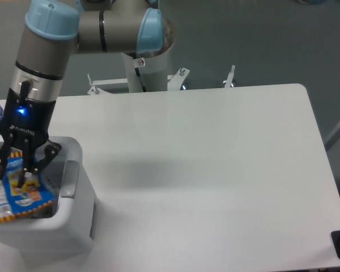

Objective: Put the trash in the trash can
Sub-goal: 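Lower the wrapper into the bin and open the gripper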

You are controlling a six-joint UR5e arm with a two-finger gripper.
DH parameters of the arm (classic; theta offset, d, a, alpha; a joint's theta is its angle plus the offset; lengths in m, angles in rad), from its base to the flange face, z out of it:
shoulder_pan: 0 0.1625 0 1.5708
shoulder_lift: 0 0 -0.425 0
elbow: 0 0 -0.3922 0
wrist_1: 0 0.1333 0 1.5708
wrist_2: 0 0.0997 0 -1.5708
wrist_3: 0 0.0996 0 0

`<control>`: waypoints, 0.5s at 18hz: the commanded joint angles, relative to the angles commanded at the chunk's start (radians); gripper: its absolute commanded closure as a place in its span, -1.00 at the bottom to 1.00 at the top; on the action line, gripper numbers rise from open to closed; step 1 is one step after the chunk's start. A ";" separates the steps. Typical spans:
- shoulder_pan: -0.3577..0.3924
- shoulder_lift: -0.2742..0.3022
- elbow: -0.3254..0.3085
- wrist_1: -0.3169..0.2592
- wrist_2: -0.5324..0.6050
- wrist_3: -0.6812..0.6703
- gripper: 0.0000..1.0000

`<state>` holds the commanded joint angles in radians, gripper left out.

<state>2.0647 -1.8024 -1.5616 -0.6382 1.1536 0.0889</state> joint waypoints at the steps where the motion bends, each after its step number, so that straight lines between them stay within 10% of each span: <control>1: 0.000 0.003 0.003 -0.002 0.000 0.003 -1.00; 9: 0.122 0.044 0.061 -0.009 0.199 0.069 -1.00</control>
<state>2.1872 -1.7580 -1.5003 -0.6473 1.3525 0.1577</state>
